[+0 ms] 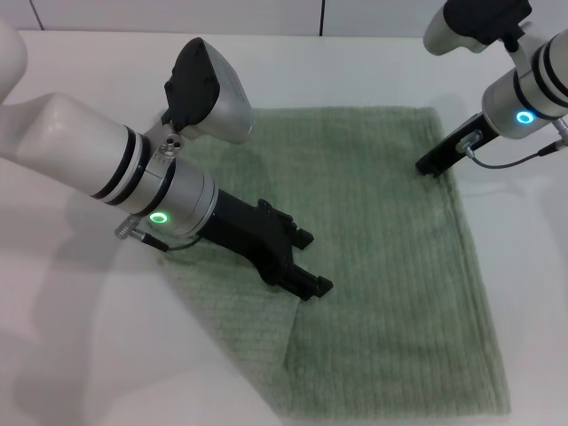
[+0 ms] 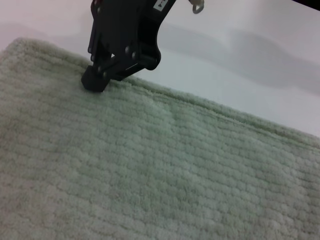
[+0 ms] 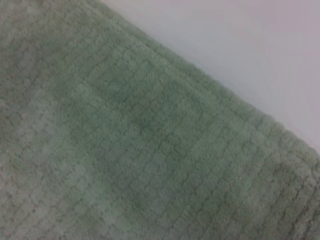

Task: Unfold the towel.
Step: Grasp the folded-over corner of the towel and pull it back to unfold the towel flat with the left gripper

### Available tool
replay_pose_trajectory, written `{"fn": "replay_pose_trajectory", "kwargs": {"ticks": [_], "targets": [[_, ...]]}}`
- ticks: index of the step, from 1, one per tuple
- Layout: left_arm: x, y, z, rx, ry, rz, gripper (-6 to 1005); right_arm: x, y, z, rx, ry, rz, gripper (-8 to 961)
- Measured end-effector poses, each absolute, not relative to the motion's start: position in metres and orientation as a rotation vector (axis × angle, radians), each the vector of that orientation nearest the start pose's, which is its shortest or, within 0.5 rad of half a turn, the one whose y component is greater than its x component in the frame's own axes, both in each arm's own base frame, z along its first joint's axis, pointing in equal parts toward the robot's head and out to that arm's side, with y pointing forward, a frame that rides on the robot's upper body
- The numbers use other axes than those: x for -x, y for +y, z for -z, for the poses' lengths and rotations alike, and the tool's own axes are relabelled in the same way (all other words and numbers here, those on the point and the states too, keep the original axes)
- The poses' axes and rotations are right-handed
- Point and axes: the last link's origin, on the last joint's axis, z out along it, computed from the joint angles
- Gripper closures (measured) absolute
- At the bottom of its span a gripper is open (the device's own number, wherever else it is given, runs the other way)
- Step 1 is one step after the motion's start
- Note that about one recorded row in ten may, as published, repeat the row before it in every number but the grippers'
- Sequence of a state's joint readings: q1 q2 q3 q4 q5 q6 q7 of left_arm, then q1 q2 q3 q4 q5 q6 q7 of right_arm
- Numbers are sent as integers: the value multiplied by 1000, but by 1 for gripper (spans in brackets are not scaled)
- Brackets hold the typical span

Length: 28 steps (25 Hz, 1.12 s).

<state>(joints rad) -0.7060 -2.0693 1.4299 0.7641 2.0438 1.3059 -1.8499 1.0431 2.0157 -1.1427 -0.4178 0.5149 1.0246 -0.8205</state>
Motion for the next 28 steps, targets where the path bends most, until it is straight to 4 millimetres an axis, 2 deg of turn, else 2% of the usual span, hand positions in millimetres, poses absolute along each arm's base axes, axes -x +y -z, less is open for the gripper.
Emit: {"fn": "replay_pose_trajectory", "kwargs": {"ticks": [19, 28], "targets": [[192, 346, 86, 3102, -532, -91, 216, -209, 438, 45, 2525, 909, 484, 953], [192, 346, 85, 3106, -526, -95, 483, -209, 438, 45, 2525, 908, 484, 953]]}}
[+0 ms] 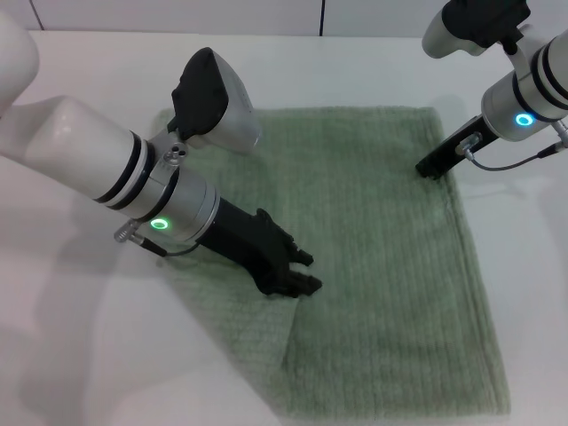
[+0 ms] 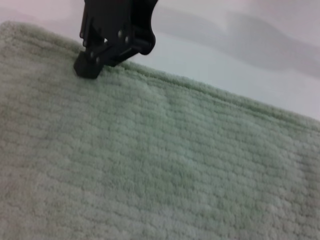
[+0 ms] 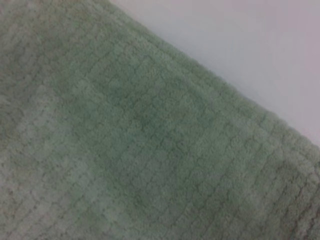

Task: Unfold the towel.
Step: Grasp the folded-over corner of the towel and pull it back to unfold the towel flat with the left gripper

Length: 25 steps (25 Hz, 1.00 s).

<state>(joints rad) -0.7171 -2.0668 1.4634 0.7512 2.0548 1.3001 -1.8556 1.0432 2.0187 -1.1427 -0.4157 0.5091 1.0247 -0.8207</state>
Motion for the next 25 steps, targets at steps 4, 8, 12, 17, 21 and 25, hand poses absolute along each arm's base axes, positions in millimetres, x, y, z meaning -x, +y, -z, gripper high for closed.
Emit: {"fn": "replay_pose_trajectory", "kwargs": {"ticks": [4, 8, 12, 17, 21, 25], "targets": [[195, 346, 84, 3109, -497, -155, 572, -209, 439, 45, 2525, 906, 483, 953], [195, 346, 84, 3110, -476, -175, 661, -208, 439, 44, 2524, 902, 482, 953], [194, 346, 84, 3110, -469, -174, 783, -208, 440, 44, 2524, 900, 482, 953], [190, 346, 82, 3120, -450, -165, 912, -208, 440, 45, 2521, 899, 480, 953], [187, 345, 80, 3132, -443, -160, 939, -208, 440, 45, 2520, 898, 479, 953], [181, 342, 68, 3171, -459, -121, 939, -208, 440, 45, 2520, 897, 480, 954]]}}
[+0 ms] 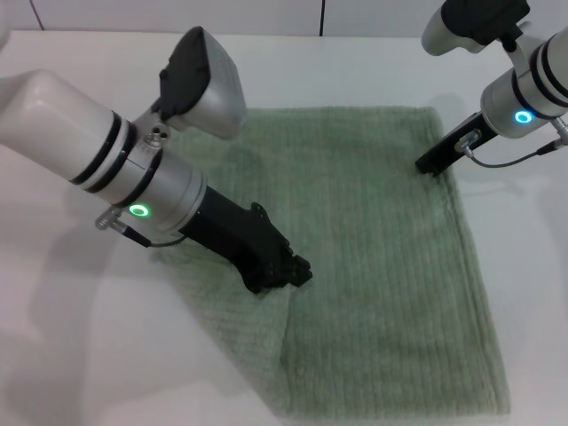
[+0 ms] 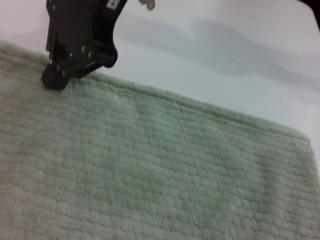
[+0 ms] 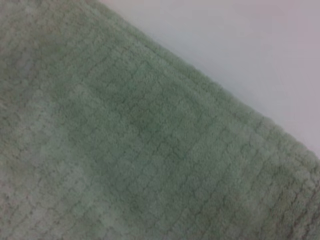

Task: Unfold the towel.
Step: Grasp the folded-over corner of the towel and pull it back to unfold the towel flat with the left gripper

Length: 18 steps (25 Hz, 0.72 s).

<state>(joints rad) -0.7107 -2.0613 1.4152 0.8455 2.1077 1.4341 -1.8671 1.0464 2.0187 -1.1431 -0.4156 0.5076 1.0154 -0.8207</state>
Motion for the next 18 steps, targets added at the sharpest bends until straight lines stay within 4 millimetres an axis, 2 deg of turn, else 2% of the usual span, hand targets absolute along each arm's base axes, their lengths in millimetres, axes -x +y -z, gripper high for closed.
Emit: {"fn": "replay_pose_trajectory", "kwargs": {"ticks": [3, 5, 9, 10, 15, 18], "targets": [[180, 342, 62, 3175, -473, -96, 940, -208, 441, 44, 2519, 896, 481, 954], [182, 342, 52, 3177, -490, -93, 940, -208, 441, 44, 2518, 894, 482, 954], [184, 342, 47, 3177, -503, -100, 941, -208, 441, 44, 2518, 884, 488, 954], [188, 342, 39, 3180, -534, -111, 941, -208, 441, 44, 2517, 883, 488, 954], [190, 341, 35, 3186, -549, -120, 942, -207, 442, 44, 2516, 876, 488, 954], [191, 337, 21, 3208, -579, -97, 941, -207, 442, 44, 2515, 874, 487, 954]]}}
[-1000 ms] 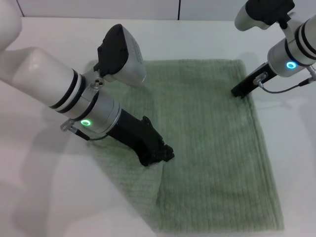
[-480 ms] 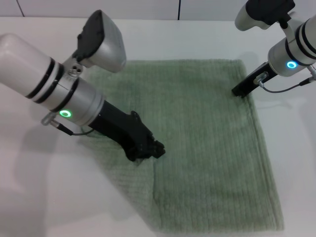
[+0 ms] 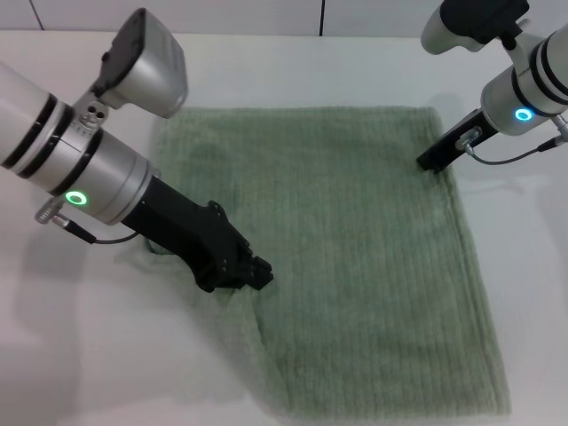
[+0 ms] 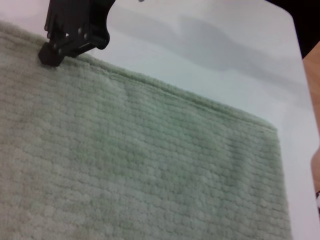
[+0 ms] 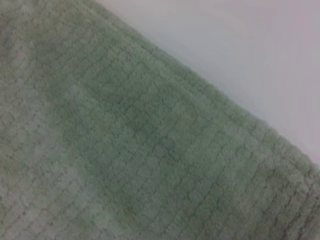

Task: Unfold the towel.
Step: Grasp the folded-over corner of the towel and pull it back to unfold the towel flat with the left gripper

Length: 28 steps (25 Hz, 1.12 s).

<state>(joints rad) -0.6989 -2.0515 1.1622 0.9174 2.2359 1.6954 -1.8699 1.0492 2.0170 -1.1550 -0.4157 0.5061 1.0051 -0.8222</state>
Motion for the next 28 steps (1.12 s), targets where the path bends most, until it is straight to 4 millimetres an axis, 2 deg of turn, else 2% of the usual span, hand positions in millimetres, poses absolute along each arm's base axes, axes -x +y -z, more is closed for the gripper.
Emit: {"fn": "replay_pose_trajectory", "kwargs": {"ticks": [16, 28], "targets": [[196, 325, -8, 3267, -647, -92, 937, -206, 443, 44, 2516, 870, 487, 954], [209, 321, -5, 3254, -717, -181, 933, -205, 442, 47, 2524, 861, 487, 951]]}}
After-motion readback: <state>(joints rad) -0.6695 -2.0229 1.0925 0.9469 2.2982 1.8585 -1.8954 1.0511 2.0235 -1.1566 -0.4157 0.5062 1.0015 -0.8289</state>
